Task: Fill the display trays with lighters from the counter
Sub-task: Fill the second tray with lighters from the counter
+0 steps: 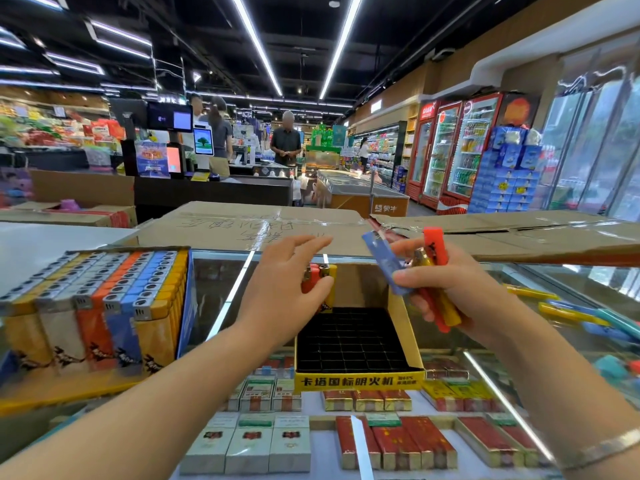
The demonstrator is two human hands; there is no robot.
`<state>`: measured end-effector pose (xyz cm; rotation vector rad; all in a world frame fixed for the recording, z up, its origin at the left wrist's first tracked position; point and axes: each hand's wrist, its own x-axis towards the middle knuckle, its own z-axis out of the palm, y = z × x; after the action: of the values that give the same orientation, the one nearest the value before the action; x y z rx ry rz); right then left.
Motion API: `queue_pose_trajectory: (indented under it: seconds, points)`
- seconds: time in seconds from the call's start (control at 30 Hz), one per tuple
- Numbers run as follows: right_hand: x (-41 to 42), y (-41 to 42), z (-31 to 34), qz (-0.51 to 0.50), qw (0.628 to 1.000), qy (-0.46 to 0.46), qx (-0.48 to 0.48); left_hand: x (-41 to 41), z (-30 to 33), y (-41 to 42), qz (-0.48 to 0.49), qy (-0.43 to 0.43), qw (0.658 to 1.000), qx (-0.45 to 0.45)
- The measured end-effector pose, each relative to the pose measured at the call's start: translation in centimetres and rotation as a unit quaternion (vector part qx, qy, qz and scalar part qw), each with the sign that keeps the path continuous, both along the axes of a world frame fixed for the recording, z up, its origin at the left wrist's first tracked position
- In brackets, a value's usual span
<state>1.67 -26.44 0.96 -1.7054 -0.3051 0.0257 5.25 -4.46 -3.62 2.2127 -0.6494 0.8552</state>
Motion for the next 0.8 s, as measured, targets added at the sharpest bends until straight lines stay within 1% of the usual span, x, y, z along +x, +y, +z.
queue_pose_trajectory:
  seconds: [0.07,0.1,0.13,0.2,0.27,0.33,0.37,0.43,0.5,0.57,0.6,0.67,0.73,0.8]
  points:
    - [-0.5,1.0,0.0,0.039,0.998,0.002,-0.051,-0.6,0.5,-0.5,-0.036,-0.039,0.999,0.009]
    - [-0.7,1.4,-0.1,0.048,0.996,0.002,-0.073,-0.9,0.6,-0.8,-0.059,-0.037,0.998,-0.002]
    - [-0.7,1.6,-0.2,0.051,0.995,0.000,-0.087,-1.1,0.7,-1.0,-0.082,-0.018,0.996,-0.025]
    - [-0.7,1.9,-0.4,0.045,0.994,-0.006,-0.097,-1.5,0.8,-1.2,-0.124,0.050,0.988,-0.073]
    - [-0.6,1.9,-0.6,0.038,0.995,-0.007,-0.095,-1.9,1.0,-1.2,-0.149,0.099,0.979,-0.099]
    - [-0.6,2.0,-0.8,0.034,0.995,-0.010,-0.098,-2.2,1.4,-1.2,-0.192,0.145,0.959,-0.148]
    - [-0.6,2.2,-0.9,0.031,0.994,-0.015,-0.105,-2.3,1.6,-1.2,-0.210,0.163,0.949,-0.172]
    - [-0.6,2.4,-1.1,0.021,0.993,-0.025,-0.113,-2.3,1.8,-1.2,-0.210,0.164,0.945,-0.190]
    - [-0.2,2.2,-1.1,-0.023,0.996,-0.038,-0.082,-1.9,2.0,-1.0,-0.191,0.142,0.948,-0.211]
    - [0.3,1.4,-1.0,-0.110,0.992,-0.058,-0.033,-1.5,2.1,-0.6,-0.168,0.121,0.950,-0.235]
    - [0.6,0.8,-1.0,-0.153,0.986,-0.067,-0.025,-1.3,2.2,-0.3,-0.155,0.110,0.953,-0.235]
    - [1.2,-0.1,-1.4,-0.211,0.974,-0.066,-0.050,-1.0,2.2,0.2,-0.128,0.090,0.967,-0.199]
    - [1.7,-0.3,-2.1,-0.220,0.972,-0.041,-0.069,-0.9,1.9,0.3,-0.105,0.076,0.981,-0.142]
    - [2.0,-0.2,-2.7,-0.197,0.978,-0.018,-0.067,-1.0,1.6,0.2,-0.095,0.067,0.988,-0.098]
